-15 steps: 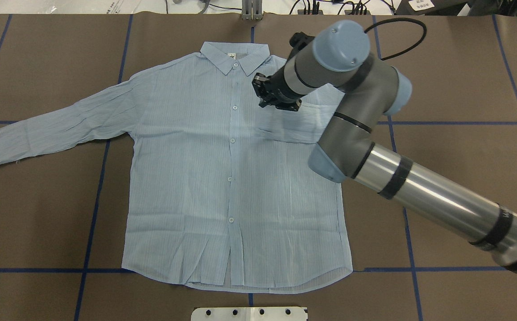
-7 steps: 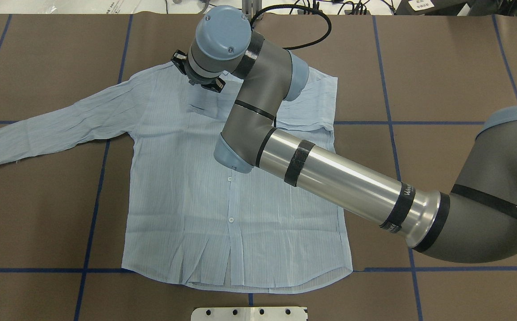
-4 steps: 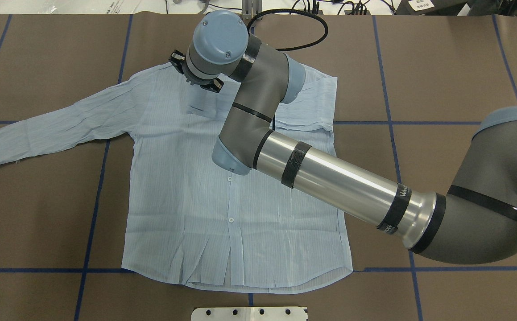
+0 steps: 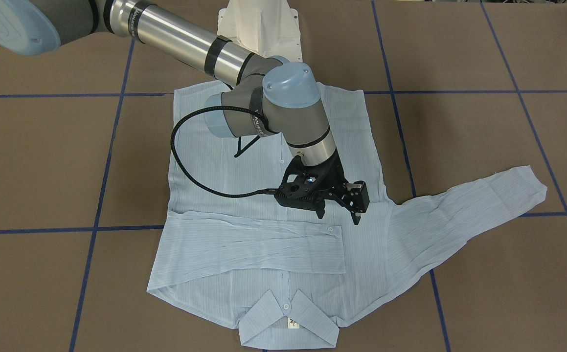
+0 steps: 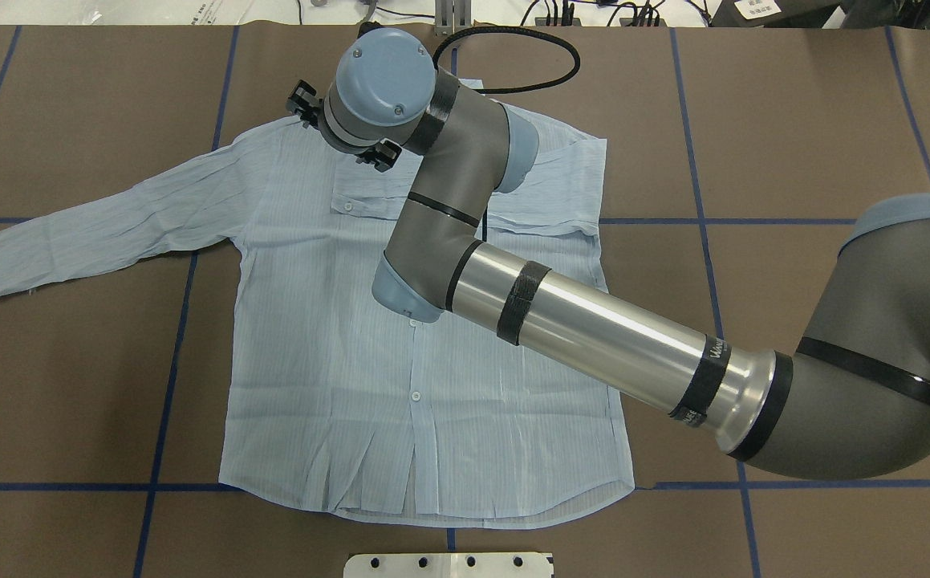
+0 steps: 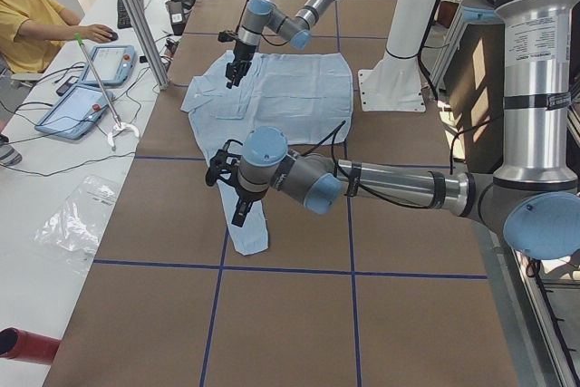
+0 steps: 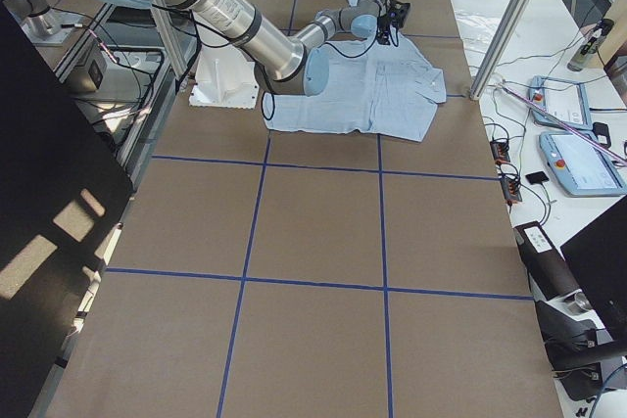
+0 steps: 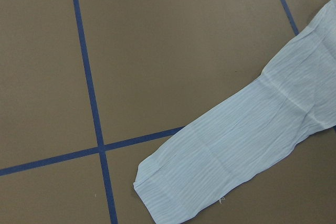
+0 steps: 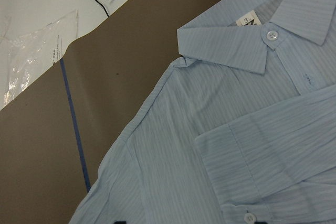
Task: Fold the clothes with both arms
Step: 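Lay the sleeve near the collar while the left gripper grasps the other cuff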
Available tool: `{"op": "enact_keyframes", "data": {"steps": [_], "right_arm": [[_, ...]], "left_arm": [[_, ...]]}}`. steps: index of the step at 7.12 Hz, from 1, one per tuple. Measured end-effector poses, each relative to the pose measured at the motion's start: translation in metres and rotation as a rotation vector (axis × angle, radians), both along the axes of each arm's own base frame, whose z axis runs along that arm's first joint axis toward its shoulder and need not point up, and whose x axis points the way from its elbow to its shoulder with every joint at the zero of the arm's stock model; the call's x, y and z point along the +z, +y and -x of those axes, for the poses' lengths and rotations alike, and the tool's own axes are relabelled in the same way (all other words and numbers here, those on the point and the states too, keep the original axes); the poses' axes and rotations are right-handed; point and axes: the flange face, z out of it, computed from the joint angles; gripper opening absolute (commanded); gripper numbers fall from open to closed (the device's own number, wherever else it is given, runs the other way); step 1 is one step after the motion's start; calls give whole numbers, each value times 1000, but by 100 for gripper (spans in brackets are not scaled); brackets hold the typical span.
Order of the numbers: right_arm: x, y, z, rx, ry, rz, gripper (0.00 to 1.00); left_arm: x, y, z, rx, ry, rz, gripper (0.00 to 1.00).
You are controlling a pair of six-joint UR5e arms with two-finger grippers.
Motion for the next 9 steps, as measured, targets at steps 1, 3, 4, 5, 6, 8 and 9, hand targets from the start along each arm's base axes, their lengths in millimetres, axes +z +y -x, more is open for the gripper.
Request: {"op": "enact_keyframes", "data": {"steps": [1,3,4,5,6,8,9], "right_arm": [[8,0,-4,6,3,0,98],[40,2,-23,15,7,-6,98],[54,4,-30,15,11,-11,98],[59,7,-34,14,10,-16,98],[65,9,-38,12,10,-21,99],[82,14,-44,6,21,-32,98],[88,15,-44,4,26,-32,99]], "left_arm": [[18,-23,-2,-2,-3,19,100],[79,-35,-13,-57,26,93,99],[100,-31,-31,-89,59,125,99],[111,-25,-50,-101,85,152,99],[117,-21,-67,-91,95,164,97],[127,-14,-94,-55,93,188,87],[131,-12,-103,-40,90,197,82]]}}
